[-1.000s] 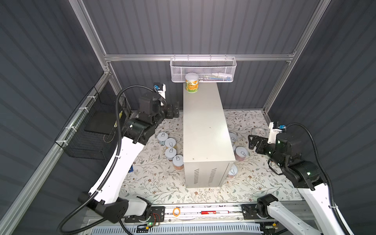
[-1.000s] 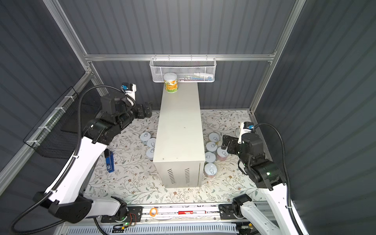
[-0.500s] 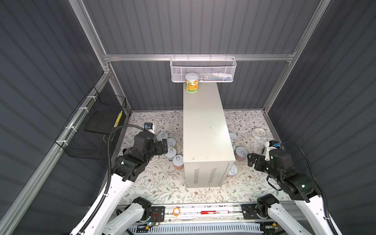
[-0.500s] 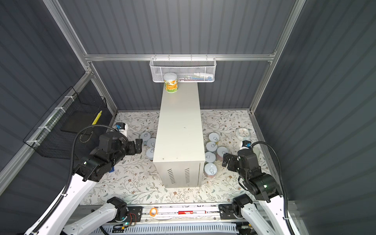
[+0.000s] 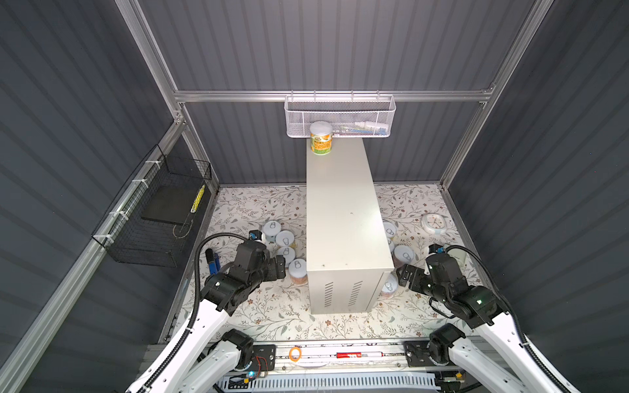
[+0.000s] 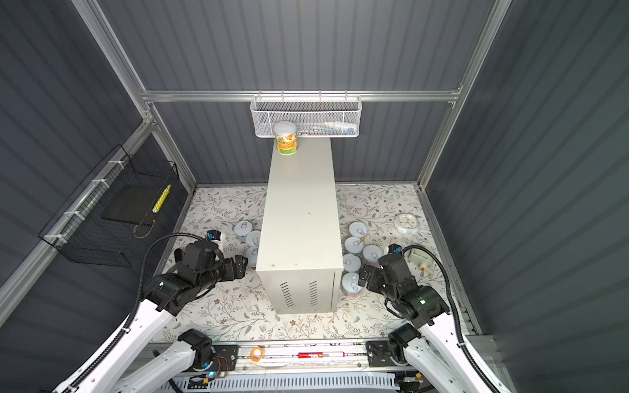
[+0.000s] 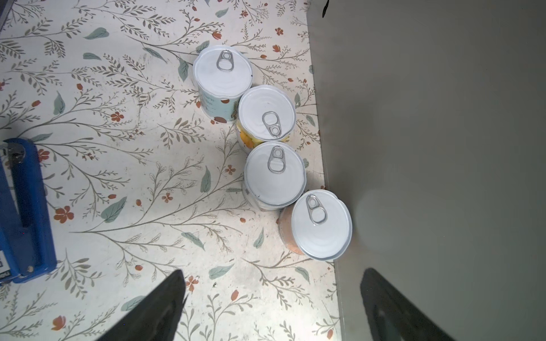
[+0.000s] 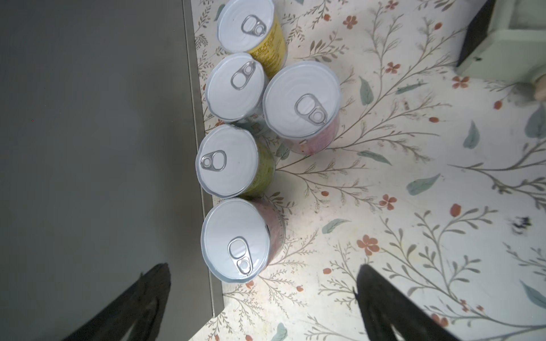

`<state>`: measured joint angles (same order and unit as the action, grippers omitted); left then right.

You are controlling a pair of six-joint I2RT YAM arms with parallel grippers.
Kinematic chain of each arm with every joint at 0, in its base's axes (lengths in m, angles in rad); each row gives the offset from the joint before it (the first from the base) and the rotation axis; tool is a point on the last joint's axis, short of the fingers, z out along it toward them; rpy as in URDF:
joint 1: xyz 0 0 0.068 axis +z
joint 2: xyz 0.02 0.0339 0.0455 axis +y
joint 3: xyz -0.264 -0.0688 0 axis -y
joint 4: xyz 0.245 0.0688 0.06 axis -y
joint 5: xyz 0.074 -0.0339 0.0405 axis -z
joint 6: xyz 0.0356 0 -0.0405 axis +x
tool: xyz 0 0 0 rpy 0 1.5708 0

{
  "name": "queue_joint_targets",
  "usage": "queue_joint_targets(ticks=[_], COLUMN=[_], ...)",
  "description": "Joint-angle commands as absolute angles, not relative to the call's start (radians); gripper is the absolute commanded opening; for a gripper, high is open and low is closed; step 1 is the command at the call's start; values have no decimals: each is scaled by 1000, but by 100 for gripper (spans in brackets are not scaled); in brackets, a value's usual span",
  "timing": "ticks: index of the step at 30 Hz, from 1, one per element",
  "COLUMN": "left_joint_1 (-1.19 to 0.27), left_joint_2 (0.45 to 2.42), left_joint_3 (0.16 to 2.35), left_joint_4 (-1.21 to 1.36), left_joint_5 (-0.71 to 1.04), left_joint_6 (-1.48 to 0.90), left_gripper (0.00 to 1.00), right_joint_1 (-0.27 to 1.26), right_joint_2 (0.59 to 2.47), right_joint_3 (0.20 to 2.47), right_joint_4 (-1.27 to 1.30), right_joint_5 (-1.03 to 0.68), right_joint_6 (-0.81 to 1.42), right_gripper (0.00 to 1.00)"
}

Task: Place and organize the canned foods onto the counter
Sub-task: 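Lower the right gripper onto the pink-labelled can nearest the robot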

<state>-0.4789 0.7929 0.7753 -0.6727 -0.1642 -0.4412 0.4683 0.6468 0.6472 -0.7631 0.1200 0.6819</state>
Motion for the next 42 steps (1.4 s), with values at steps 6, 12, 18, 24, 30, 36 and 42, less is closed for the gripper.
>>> queue_joint_targets(ticks=[6, 12, 18, 24, 30, 36, 42], left_joint_1=[-483, -483, -483, -483, -483, -483, -483], left_joint_2=[741, 741, 753, 758, 768, 786, 795], left_joint_3=[672, 648, 626, 620, 610, 602, 596], left_joint_4=[-583, -541, -509, -504, -486, -469, -460], left_joint_5=[-115, -111, -100, -104, -98, -94, -95], left_joint_6=[-530, -539, -545, -543, -548, -549, -547], left_gripper=[93, 93, 92, 92, 92, 92, 92], right_joint_1=[533, 550, 581, 594, 608, 618, 619], right_joint_2=[710, 762, 841, 904, 959, 1012, 1088], right_joint_3=[604, 561, 542, 521, 496, 488, 496], right_joint_4=[-656, -574, -523, -480, -424, -406, -454], right_joint_5=[135, 98, 109, 116, 103, 120, 206], right_joint_6=[729, 746, 750, 755, 764, 775, 828], right_gripper=[99, 99, 99, 99, 99, 99, 97])
